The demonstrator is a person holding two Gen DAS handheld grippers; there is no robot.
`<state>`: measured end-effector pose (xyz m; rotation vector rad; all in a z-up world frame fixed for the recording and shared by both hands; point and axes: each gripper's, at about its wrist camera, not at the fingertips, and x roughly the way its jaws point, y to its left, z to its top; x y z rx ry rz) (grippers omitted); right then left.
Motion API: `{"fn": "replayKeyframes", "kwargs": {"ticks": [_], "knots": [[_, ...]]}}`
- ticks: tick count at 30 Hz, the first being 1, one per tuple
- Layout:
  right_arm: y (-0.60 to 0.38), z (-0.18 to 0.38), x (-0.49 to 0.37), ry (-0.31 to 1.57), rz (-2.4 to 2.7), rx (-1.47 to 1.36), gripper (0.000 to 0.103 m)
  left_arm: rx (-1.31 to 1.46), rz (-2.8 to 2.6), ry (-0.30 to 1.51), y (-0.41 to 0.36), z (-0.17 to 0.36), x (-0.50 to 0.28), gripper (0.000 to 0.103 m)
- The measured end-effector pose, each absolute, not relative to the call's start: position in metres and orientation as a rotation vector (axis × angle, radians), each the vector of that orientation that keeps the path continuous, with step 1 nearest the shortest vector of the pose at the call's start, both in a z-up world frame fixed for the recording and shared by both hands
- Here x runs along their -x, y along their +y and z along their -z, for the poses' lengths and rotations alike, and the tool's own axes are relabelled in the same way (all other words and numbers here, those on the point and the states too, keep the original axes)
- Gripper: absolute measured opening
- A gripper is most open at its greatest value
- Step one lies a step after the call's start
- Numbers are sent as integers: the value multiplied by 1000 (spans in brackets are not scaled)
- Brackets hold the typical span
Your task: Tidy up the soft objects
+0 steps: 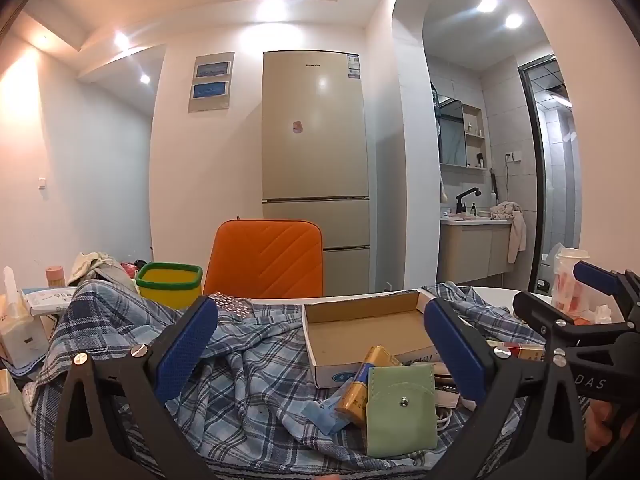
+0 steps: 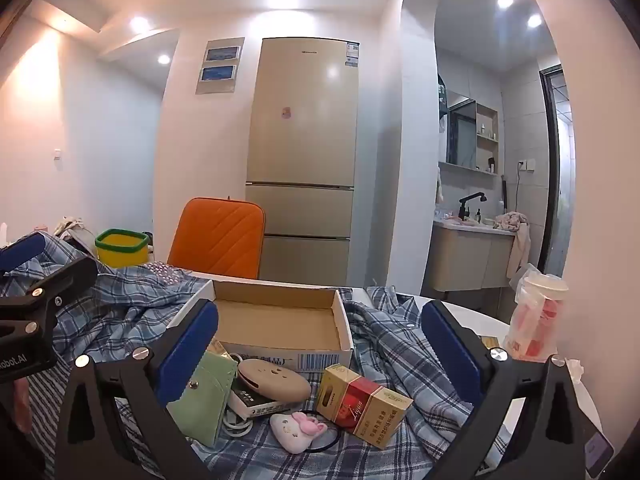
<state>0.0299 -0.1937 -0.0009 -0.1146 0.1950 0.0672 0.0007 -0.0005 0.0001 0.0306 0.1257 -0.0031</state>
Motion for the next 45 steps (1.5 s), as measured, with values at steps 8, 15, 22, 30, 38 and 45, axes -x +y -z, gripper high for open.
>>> {"fn": "replayKeyframes", "kwargs": {"ticks": [8,15,22,30,38,45], "knots": [[-194,1,-29,184,-67,100,103,-9,-15,132,0,6,-8,103],[-195,2,-29,175,-53,106,103,1,37,121,2,6,-3,103],[-193,1,-26,180,-39,106,103,-6,29,117,0,3,-2,103],[-194,2,-28,191,-23,118,103,-18,7,113,-2,1,0,103],[-193,3,-30,207,-30,121,103,-20,1,129,-1,1,-3,103],[-193,3,-30,206,-30,120,103,-42,-10,110,-6,1,0,103]]}}
